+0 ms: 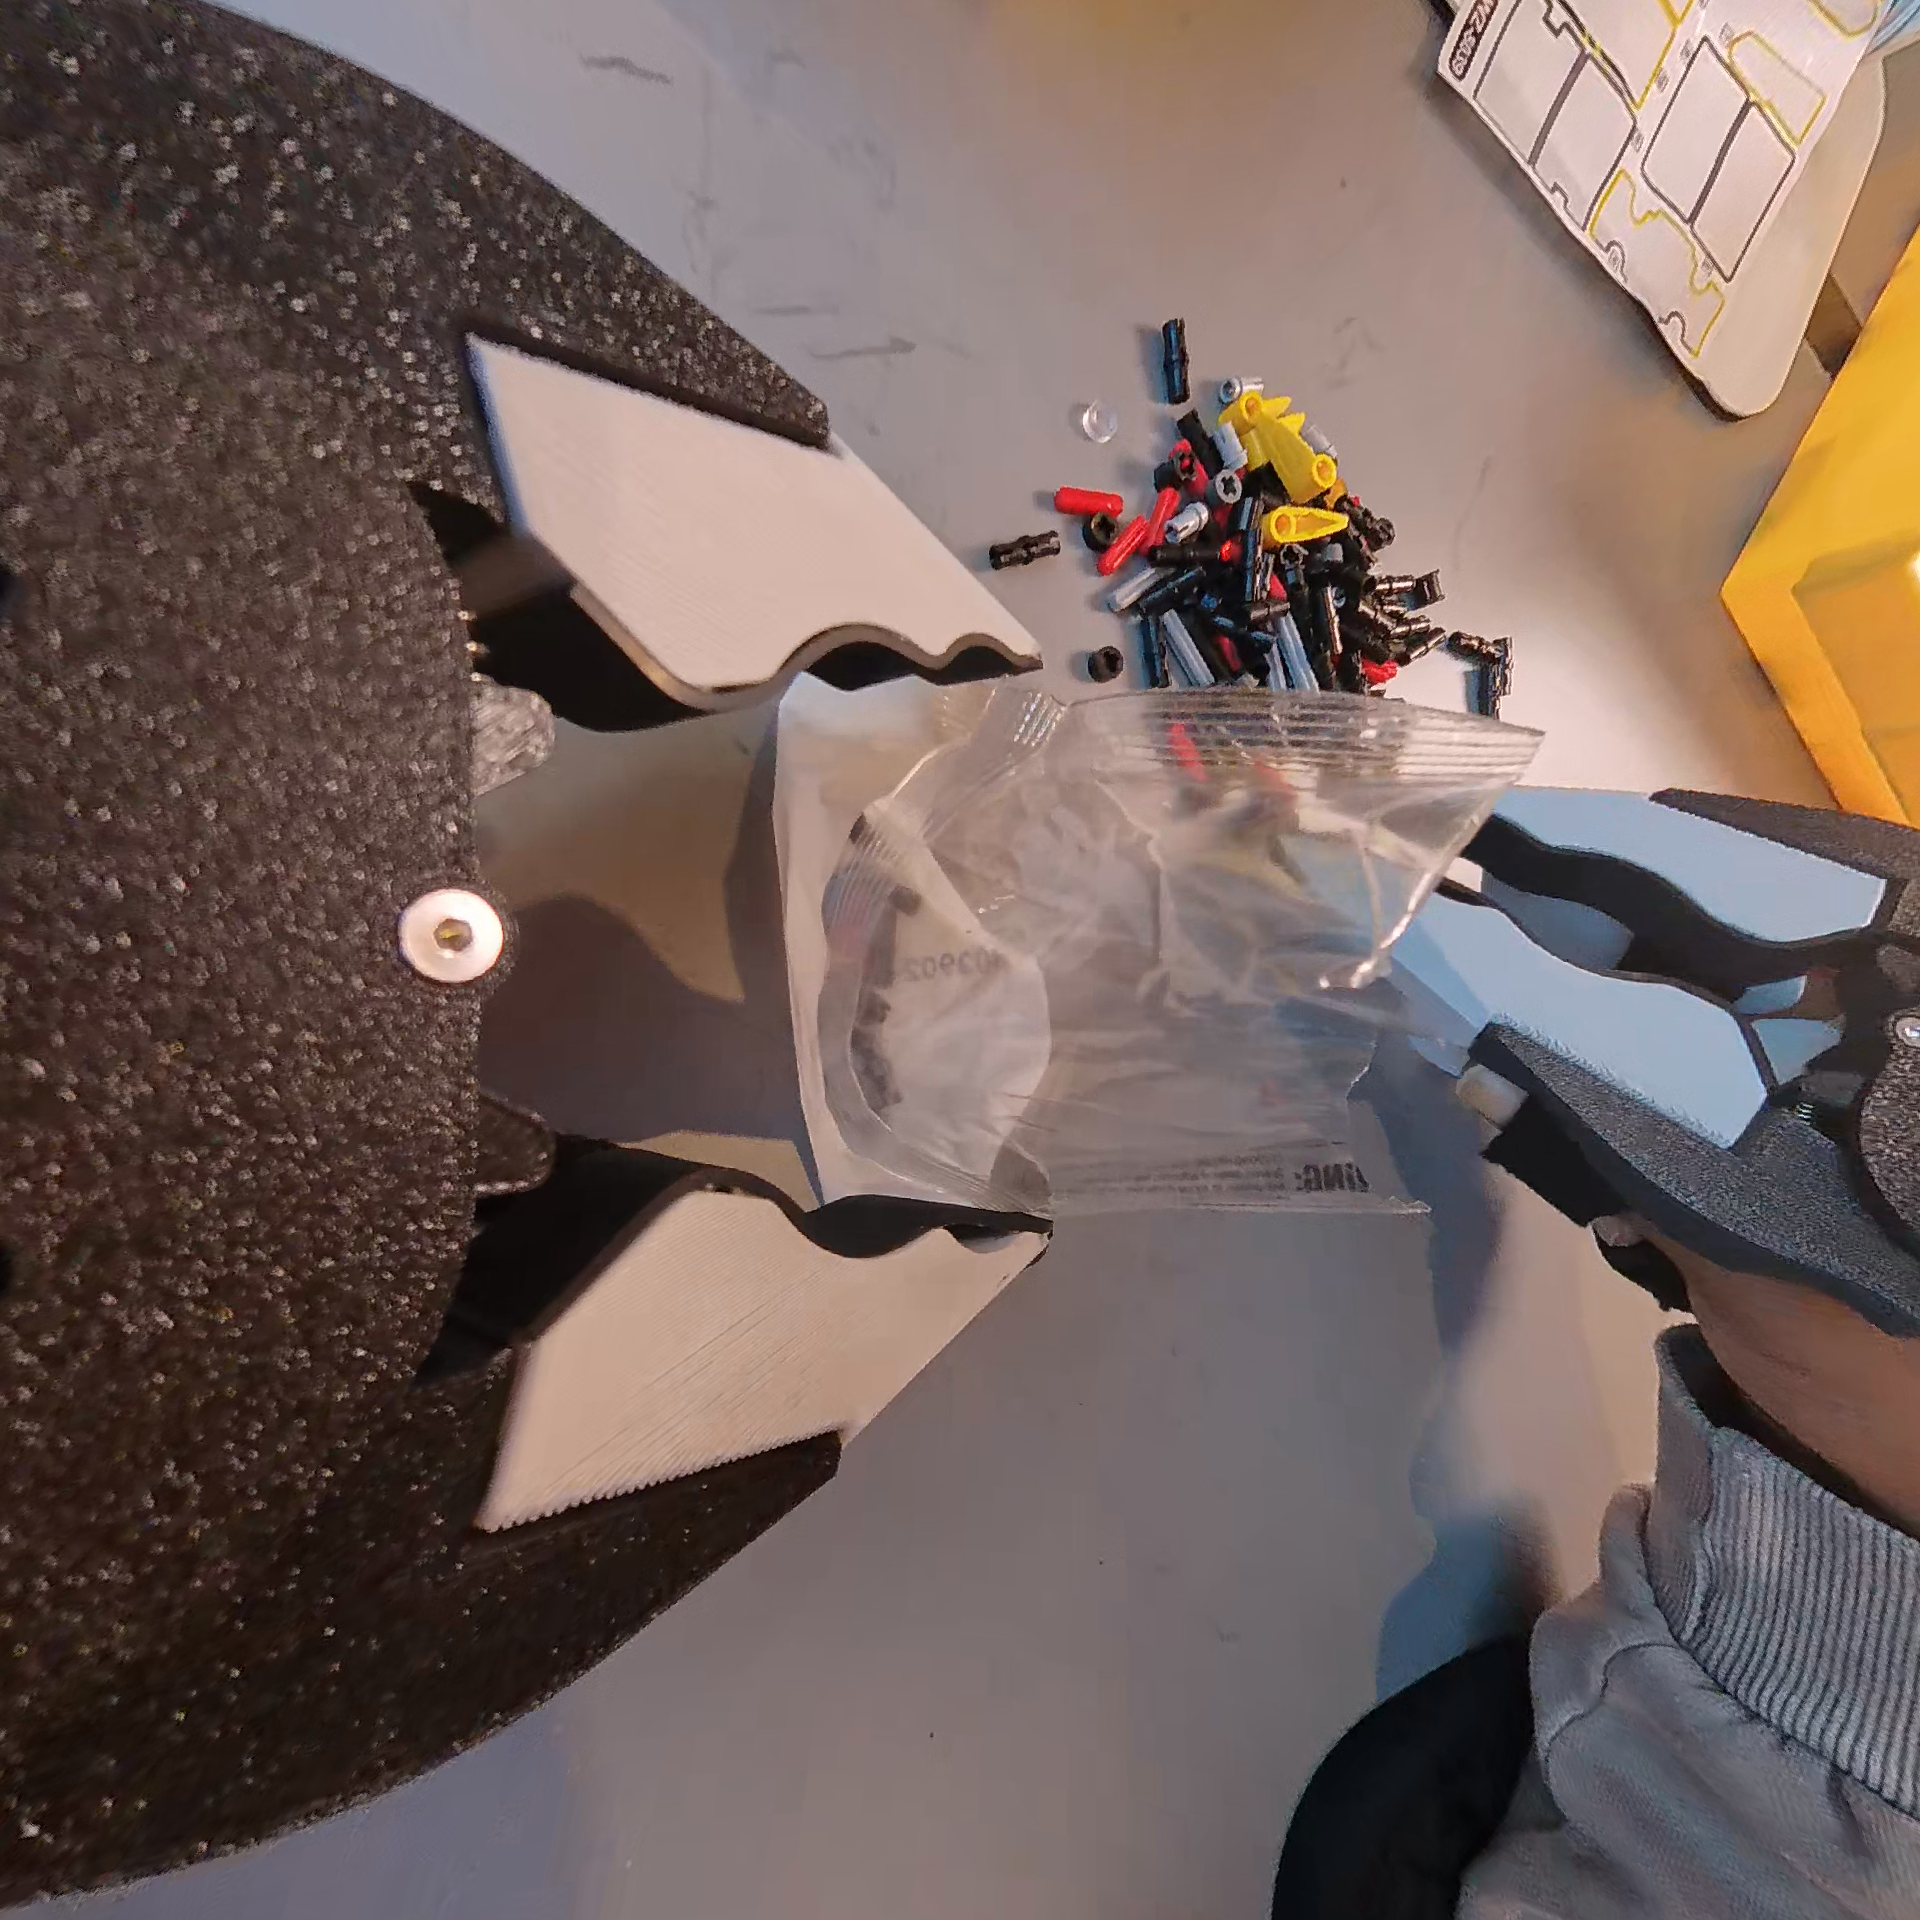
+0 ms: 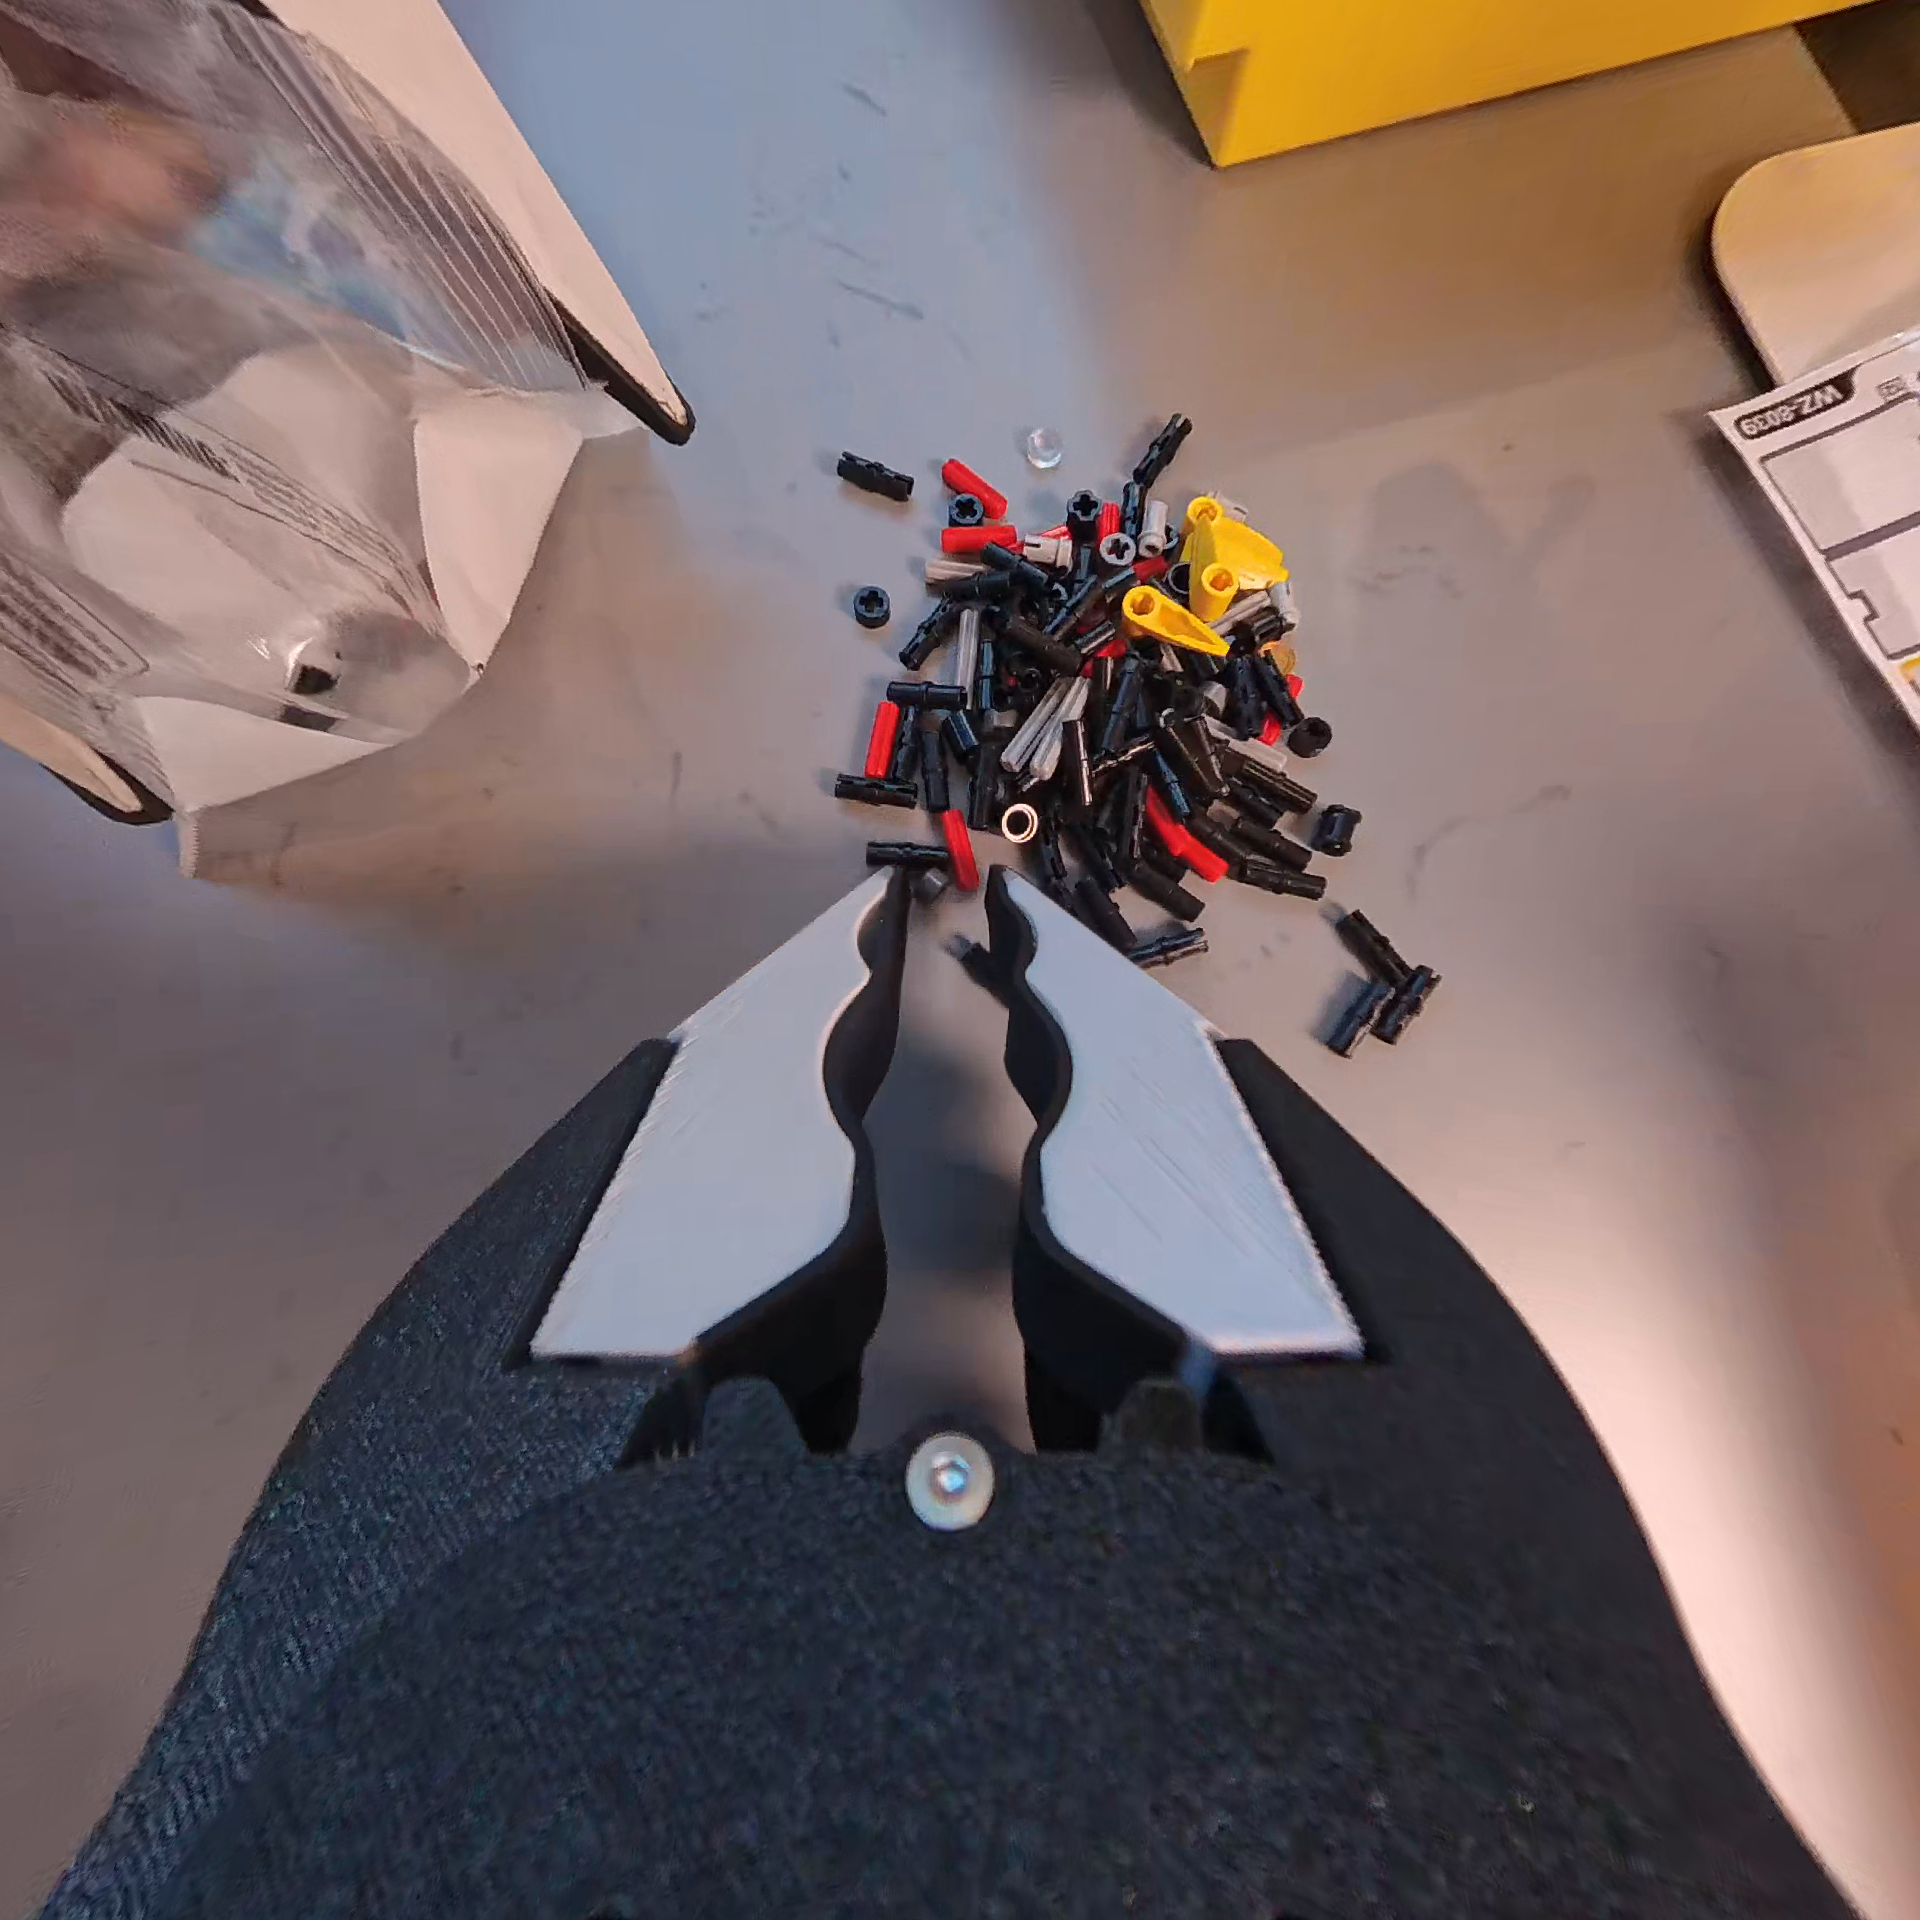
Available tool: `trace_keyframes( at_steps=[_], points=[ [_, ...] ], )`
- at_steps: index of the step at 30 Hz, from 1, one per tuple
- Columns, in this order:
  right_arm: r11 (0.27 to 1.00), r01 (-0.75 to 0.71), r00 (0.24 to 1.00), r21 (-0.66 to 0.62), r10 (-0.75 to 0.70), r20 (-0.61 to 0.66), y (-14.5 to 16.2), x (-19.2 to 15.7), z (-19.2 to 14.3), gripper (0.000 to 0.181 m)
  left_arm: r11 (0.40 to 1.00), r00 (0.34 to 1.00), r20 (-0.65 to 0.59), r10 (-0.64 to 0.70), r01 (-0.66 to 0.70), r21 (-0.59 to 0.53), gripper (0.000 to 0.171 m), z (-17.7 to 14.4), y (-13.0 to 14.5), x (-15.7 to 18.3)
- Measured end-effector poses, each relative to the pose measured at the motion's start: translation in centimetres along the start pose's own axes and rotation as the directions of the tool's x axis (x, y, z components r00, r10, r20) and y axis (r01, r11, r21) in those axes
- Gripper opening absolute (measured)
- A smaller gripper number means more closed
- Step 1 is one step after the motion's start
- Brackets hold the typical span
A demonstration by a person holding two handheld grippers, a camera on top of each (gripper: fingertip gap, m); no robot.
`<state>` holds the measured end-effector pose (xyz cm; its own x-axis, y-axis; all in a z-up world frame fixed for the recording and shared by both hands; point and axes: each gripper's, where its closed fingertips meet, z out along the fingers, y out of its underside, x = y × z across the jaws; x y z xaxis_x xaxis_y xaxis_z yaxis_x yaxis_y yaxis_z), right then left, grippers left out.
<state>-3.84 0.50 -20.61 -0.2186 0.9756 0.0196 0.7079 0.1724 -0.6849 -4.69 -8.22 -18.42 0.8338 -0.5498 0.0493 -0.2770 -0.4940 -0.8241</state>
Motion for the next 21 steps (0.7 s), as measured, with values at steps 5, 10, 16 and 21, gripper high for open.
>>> trace_keyframes(
  at_steps=[5,10,16,21],
  points=[
    [0.998,0.044,0.998,-0.048,-0.046,-0.046,0.3,0.2,0.2,0.004,1.0,1.0,-0.001,0.002,-0.002,-0.002,0.099,0.0,0.0,0.0],
    [0.998,0.057,0.998,-0.022,-0.058,-0.033,0.0,0.1,-0.2,0.003,1.0,1.0,0.0,0.003,-0.003,-0.005,0.099,0.1,0.1,0.1],
    [0.904,0.075,0.965,0.42,-0.172,0.197,-8.7,-6.3,-6.6,0.004,1.0,1.0,-0.005,0.001,-0.001,-0.012,0.099,0.1,0.2,0.1],
    [0.906,0.164,0.944,0.391,-0.26,0.206,-9.3,-9.1,-5.7,0.004,1.0,1.0,-0.003,0.012,-0.012,-0.017,0.099,0.2,0.2,0.2]
  ],
)
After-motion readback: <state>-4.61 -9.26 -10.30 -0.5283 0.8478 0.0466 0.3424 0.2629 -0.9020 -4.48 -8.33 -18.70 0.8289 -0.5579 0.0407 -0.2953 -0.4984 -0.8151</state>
